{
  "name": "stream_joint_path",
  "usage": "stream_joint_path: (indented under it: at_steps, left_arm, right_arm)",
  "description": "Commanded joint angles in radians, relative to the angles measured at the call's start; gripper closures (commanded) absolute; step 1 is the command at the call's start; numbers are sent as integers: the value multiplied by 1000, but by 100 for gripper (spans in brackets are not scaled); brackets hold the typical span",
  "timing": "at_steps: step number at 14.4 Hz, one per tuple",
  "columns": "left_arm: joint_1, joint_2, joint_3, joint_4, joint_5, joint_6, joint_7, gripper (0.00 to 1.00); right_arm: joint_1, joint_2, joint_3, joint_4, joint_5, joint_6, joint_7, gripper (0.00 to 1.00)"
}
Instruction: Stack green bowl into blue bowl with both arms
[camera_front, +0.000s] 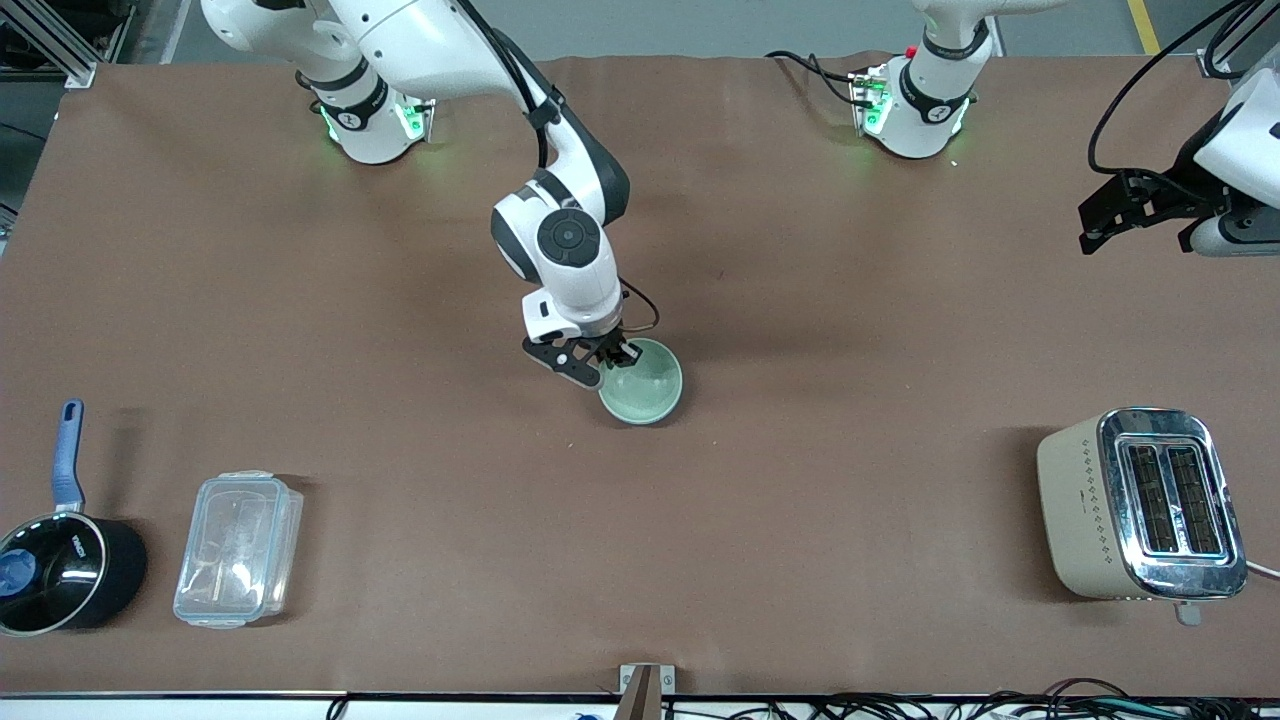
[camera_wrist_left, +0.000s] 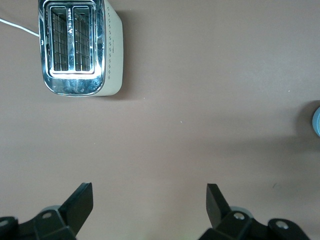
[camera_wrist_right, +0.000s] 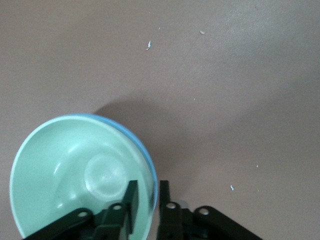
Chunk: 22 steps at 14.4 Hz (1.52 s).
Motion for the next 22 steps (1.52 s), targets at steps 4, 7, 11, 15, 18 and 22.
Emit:
stream_joint_path:
  at_steps: [4,7,11,15,18,22]
  left_arm:
    - [2,-17,3,-15,-26,-2,13,0]
    - [3,-19,4,-15,-44,2,10,0]
    - [3,-17,4,-15,-44,2,9,0]
    - [-1,-22,-3,-26,-47,8,-5,0]
    - [-1,-25,-20,-33,-50,10,-11,0]
    - [2,-33,-20,-41,-56,13,-14,0]
  right_arm:
    - [-39,-68,-23,13,-26,-28,7,0]
    - [-41,-209,-124,13,-43,-185,-89,0]
    - [-100,-366,-259,16,-97,-435,-391,0]
    - [-303,-481,-232,19,-102,-560,-638,0]
    - [-509,-552,-136,83,-105,-699,-845,0]
    - [-760,-566,-11,244,-92,-922,-1036,0]
